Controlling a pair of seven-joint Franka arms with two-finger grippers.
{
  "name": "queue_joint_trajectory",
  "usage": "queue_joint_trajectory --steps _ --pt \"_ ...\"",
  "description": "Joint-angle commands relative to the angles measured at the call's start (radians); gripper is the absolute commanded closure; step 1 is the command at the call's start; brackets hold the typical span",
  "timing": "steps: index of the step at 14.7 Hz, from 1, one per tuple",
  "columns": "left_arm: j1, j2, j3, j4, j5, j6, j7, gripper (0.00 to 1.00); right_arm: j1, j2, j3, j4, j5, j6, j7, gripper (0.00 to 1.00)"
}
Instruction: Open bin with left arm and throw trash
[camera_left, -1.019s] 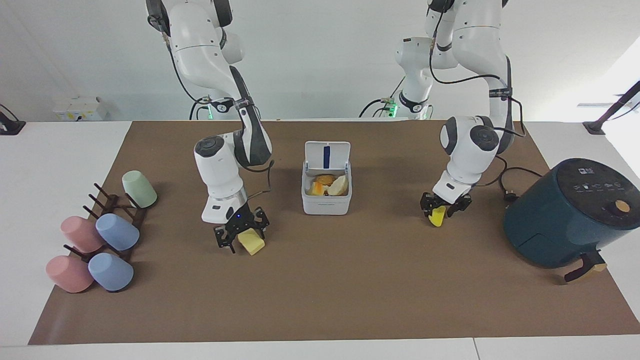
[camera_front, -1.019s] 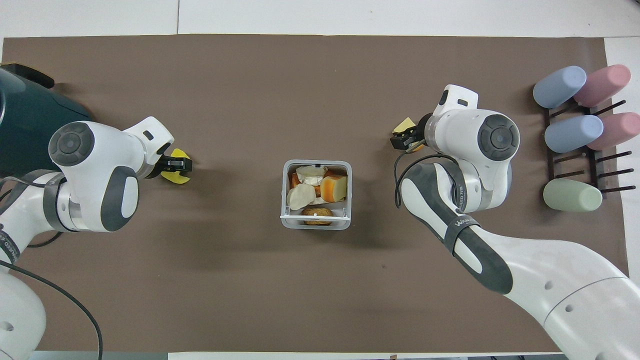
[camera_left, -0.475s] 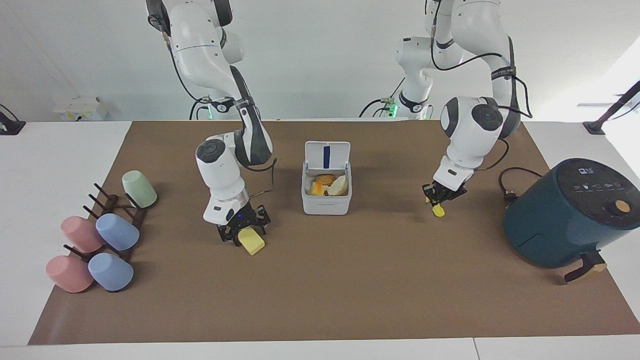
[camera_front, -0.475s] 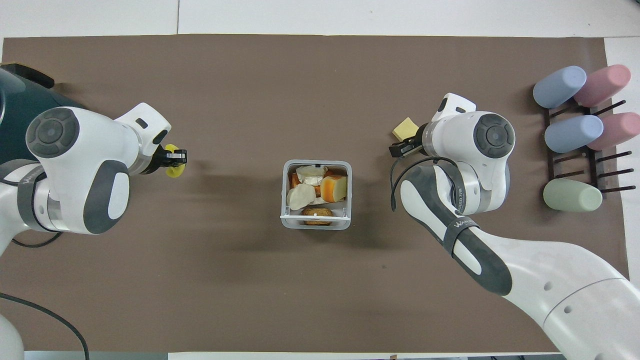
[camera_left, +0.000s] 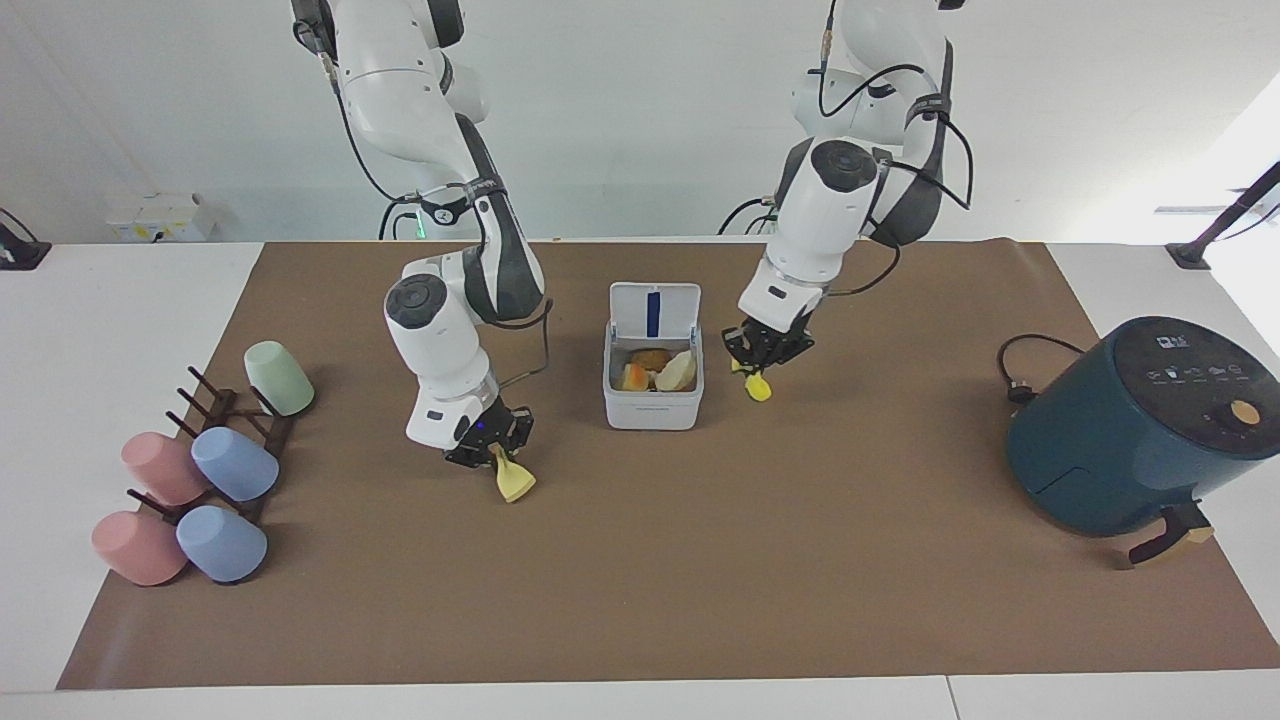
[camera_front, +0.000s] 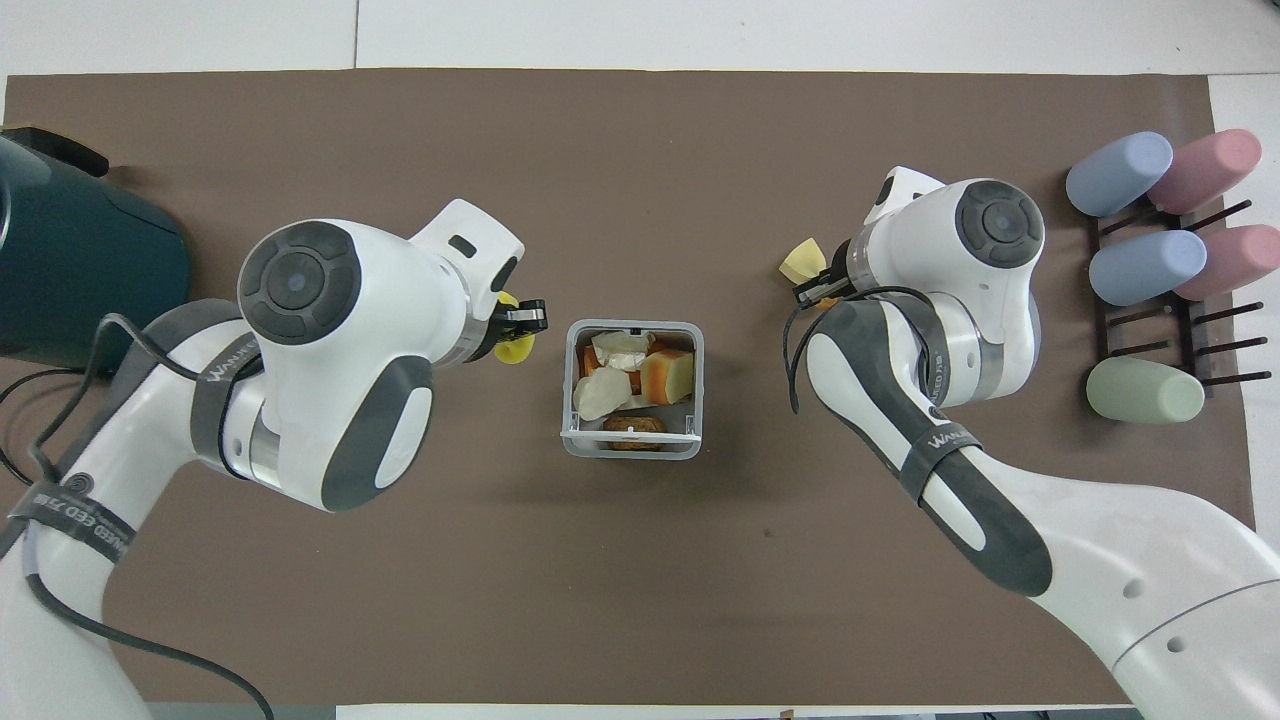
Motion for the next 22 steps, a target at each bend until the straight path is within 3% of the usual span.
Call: queue_joint_trajectory --steps 1,4,5,6,7,9,11,13,15,19,22 --pt "-0.099 0.022 0.015 0.022 -0.058 0.031 -0.009 1.00 -0.045 -0.028 0.006 0.106 0.033 -0.192 0.052 1.00" --pt "-0.164 0.017 0.012 0.017 -0.066 0.057 -0.016 1.00 -0.051 -0.082 0.006 0.127 0.228 -0.309 0.295 1.00" --pt "-0.193 0.017 0.012 0.016 -0.066 0.077 -0.019 0.81 -0.047 -0.100 0.007 0.127 0.253 -0.320 0.373 1.00" --pt "-0.210 0.019 0.012 0.011 -0.066 0.119 -0.013 0.20 -0.043 -0.111 0.010 0.127 0.257 -0.325 0.441 1.00" --pt "-0.210 0.016 0.012 0.003 -0.066 0.129 -0.016 0.00 -0.039 -0.117 0.012 0.126 0.273 -0.331 0.514 1.00" --pt "-0.201 0.016 0.015 0.003 -0.066 0.126 -0.018 0.00 -0.019 -0.120 0.012 0.121 0.352 -0.319 0.611 1.00" --pt "-0.181 0.002 0.027 0.006 -0.066 0.044 -0.024 0.00 -0.007 -0.122 0.012 0.123 0.386 -0.317 0.728 1.00" --pt "-0.098 -0.065 0.029 0.009 -0.053 -0.085 -0.010 0.00 0.001 -0.131 0.013 0.121 0.487 -0.311 0.881 1.00" --pt "-0.028 -0.116 0.029 0.006 -0.026 -0.159 0.022 0.00 0.055 -0.142 0.016 0.121 0.495 -0.281 1.021 1.00" --pt "0.127 -0.185 0.031 0.011 0.045 -0.251 0.130 0.00 0.172 -0.150 0.036 0.117 0.563 -0.126 1.335 1.00" --pt "0.225 -0.193 0.031 0.042 0.075 -0.308 0.250 0.00 0.256 -0.168 0.036 0.040 0.563 0.014 1.400 1.00"
